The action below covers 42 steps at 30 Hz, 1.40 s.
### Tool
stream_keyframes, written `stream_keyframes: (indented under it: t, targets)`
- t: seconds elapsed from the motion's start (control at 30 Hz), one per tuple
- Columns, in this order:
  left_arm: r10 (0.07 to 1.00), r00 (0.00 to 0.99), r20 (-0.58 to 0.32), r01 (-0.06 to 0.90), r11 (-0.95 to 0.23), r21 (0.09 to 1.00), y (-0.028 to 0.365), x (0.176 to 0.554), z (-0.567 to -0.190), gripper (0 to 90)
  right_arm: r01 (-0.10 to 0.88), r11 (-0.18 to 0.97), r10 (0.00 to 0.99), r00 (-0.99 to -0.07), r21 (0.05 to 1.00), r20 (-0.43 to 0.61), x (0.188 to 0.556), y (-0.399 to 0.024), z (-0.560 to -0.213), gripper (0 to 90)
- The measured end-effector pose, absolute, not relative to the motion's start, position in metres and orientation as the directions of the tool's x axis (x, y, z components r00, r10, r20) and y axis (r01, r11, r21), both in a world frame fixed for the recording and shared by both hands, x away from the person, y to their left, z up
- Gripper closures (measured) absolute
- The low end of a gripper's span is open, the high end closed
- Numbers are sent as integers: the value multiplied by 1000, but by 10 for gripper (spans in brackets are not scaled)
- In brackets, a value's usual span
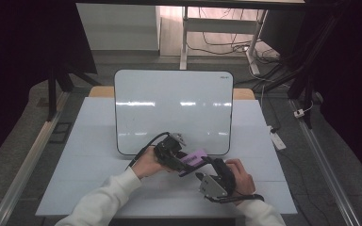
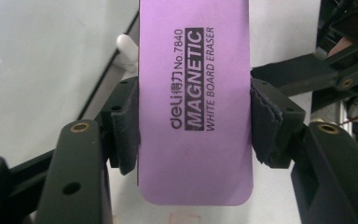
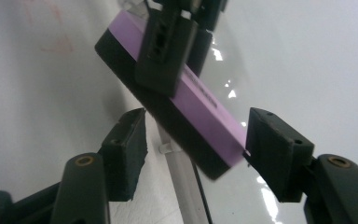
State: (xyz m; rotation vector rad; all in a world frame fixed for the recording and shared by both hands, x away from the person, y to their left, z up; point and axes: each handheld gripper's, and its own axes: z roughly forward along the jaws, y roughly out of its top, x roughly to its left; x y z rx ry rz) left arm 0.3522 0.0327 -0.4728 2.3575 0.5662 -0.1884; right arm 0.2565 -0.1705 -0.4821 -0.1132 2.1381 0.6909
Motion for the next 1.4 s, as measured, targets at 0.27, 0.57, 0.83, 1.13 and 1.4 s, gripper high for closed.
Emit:
stream_keyframes:
  t: [0.27, 0.57, 0.83, 1.13, 1.4]
  targets:
    - [332, 899, -285, 438, -683, 584, 23, 352, -472, 412, -363, 871, 68, -579, 332, -813, 253, -163, -491, 475]
    - [330, 895, -299, 445, -694, 566, 22, 354, -474, 412, -420, 893, -61, -463, 158, -884, 244, -156, -500, 569]
    - [319, 885, -339, 463, -683, 565, 25, 357, -474, 412, -426, 901, -112, -402, 78, -909, 241, -155, -504, 573]
    - [311, 882, -353, 466, -687, 557, 24, 357, -475, 412, -405, 914, -154, -340, -3, -928, 243, -158, -511, 596]
    - [310, 886, -346, 462, -662, 590, 27, 356, -471, 402, -415, 910, -148, -329, 2, -933, 242, -159, -511, 636]
